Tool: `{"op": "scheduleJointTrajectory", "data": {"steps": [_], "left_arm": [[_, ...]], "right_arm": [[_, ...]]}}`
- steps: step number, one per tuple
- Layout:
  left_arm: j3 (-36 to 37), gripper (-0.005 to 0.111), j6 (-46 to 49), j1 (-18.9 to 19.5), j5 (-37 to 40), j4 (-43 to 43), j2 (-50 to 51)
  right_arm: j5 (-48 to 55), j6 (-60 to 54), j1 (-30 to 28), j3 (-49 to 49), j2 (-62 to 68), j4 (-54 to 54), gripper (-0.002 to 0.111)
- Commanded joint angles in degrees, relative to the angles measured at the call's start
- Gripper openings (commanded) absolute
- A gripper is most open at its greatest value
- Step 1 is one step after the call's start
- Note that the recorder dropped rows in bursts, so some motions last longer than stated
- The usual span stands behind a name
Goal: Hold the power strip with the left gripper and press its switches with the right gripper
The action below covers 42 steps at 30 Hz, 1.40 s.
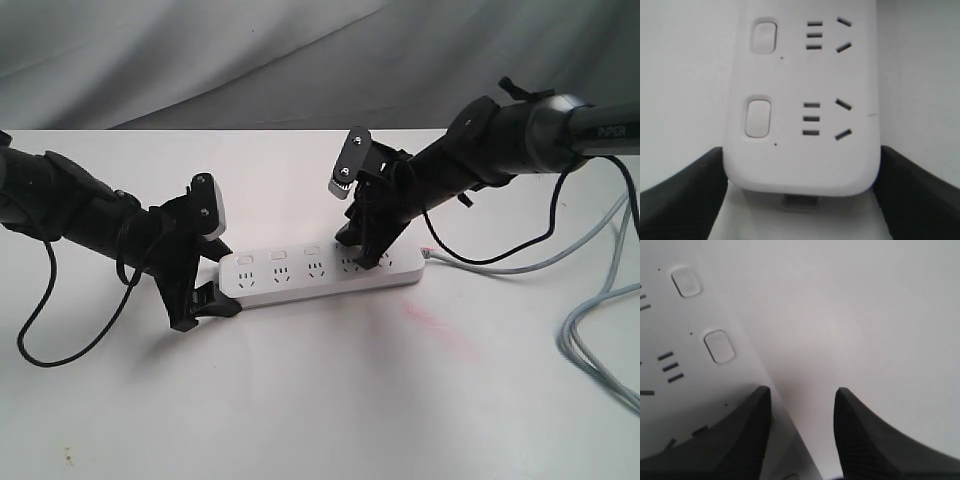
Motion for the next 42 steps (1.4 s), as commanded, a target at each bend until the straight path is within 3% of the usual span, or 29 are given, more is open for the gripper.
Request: {"op": "scheduleJointTrajectory", "data": {"steps": [1, 18, 42], "left_arm": [[-0.06, 0.065, 0.0, -0.37, -0.13, 0.49, 0.1], [-0.06, 0.065, 0.0, -0.37, -0.13, 0.49, 0.1], [-0.06, 0.065, 0.0, -0.37, -0.13, 0.49, 0.1]], "right_arm": [[0.5, -0.6, -0.53, 1.38, 2.35, -4.36, 0.039], [1.32, -0.02, -2.41, 1.1, -11.27, -0.13, 0.039], [0.07, -0.66, -4.06, 2.72, -4.84, 2.01, 0.039]]}}
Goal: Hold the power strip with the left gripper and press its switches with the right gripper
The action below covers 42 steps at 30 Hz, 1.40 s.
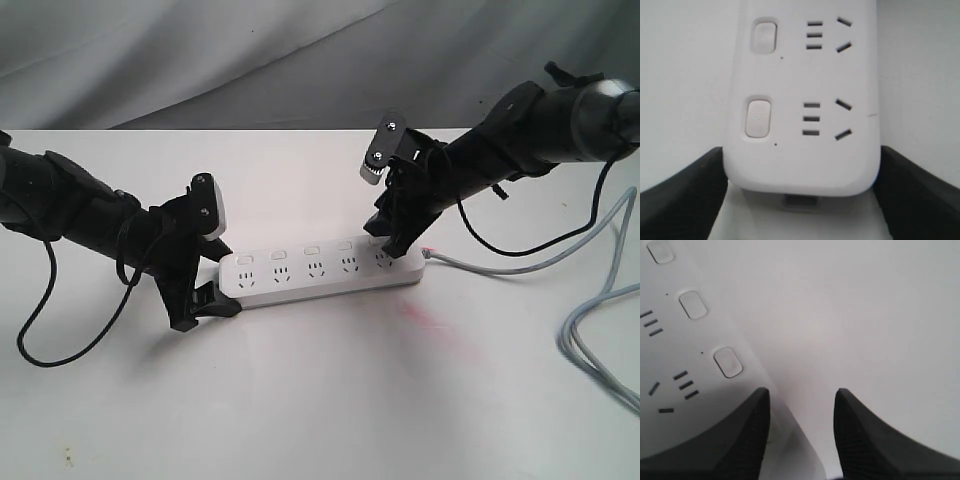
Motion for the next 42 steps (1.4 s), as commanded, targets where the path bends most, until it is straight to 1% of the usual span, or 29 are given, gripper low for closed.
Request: {"op": "scheduleJointTrajectory", "data": {"steps": [1, 17, 26, 42], "left_arm": [[-0.06, 0.065, 0.0, -0.37, -0.13, 0.49, 0.1], [-0.06, 0.065, 0.0, -0.37, -0.13, 0.49, 0.1], [-0.06, 0.065, 0.0, -0.37, -0.13, 0.49, 0.1], [-0.06, 0.065, 0.0, -0.37, -0.13, 0.49, 0.1]], "right_arm": [[-1.15, -0.27, -0.1, 0.1, -0.14, 0.46, 0.039], [-0.42, -1.1, -0.1, 0.18, 3.08, -0.03, 0.039], [-1.78, -1.81, -1.08, 2.79, 3.2, -0.63, 0.039], [-2.03, -2.51, -1.19, 2.89, 5.92, -1.52, 0.039]]}}
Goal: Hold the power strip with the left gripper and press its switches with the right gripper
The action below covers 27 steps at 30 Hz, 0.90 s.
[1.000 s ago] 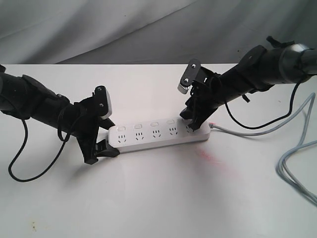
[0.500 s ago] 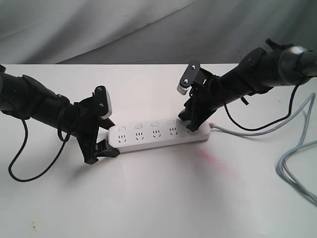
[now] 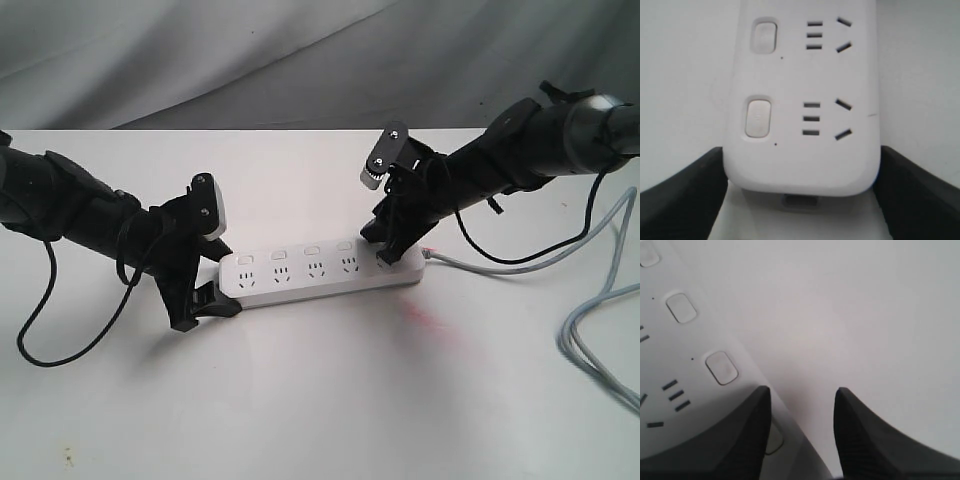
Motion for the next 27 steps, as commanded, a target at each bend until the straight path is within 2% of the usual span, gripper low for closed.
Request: {"op": "scheduleJointTrajectory", "data": {"steps": [1, 16, 27], "left_arm": [[-0.06, 0.065, 0.0, -0.37, -0.13, 0.49, 0.1], [-0.06, 0.065, 0.0, -0.37, -0.13, 0.49, 0.1], [-0.06, 0.065, 0.0, -0.37, -0.13, 0.49, 0.1]], "right_arm": [[-0.45, -1.2, -0.79, 1.49, 2.98, -5.36, 0.039], [0.03, -1.72, -1.57, 1.71, 2.98, -10.04, 0.039], [-0.56, -1.72, -1.06, 1.71, 0.21, -4.48, 0.039]]}}
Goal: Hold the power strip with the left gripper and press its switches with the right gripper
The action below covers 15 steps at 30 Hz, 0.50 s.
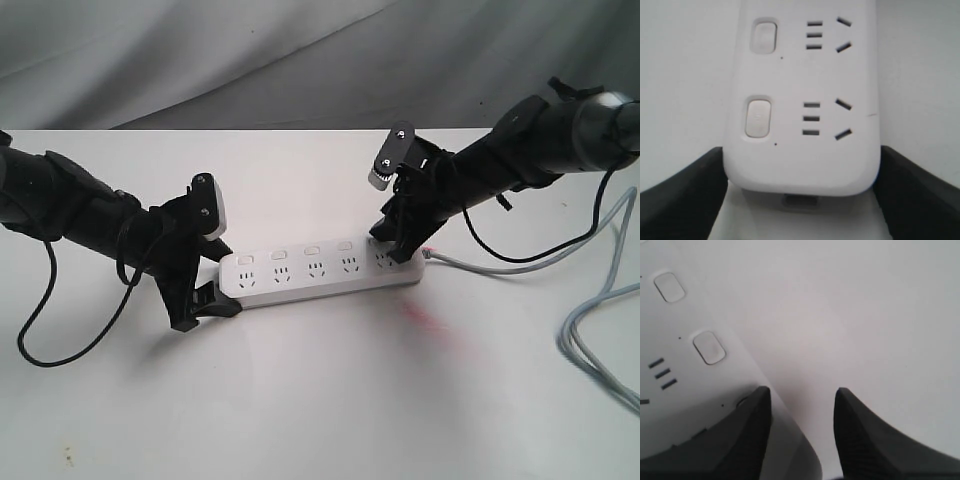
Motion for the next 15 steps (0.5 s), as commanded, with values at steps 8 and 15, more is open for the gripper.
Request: {"op": "scheduleJointTrajectory", "data": {"steps": [8, 15], "left_arm": [[-0.06, 0.065, 0.0, -0.37, -0.13, 0.49, 0.0], [-0.06, 0.065, 0.0, -0.37, -0.13, 0.49, 0.0]], "right_arm": [[-0.02, -0.93, 1.06, 1.6, -7.19, 0.39, 0.039], [1.94, 2.27, 2.29, 1.76, -16.01, 0.8, 0.039]]}}
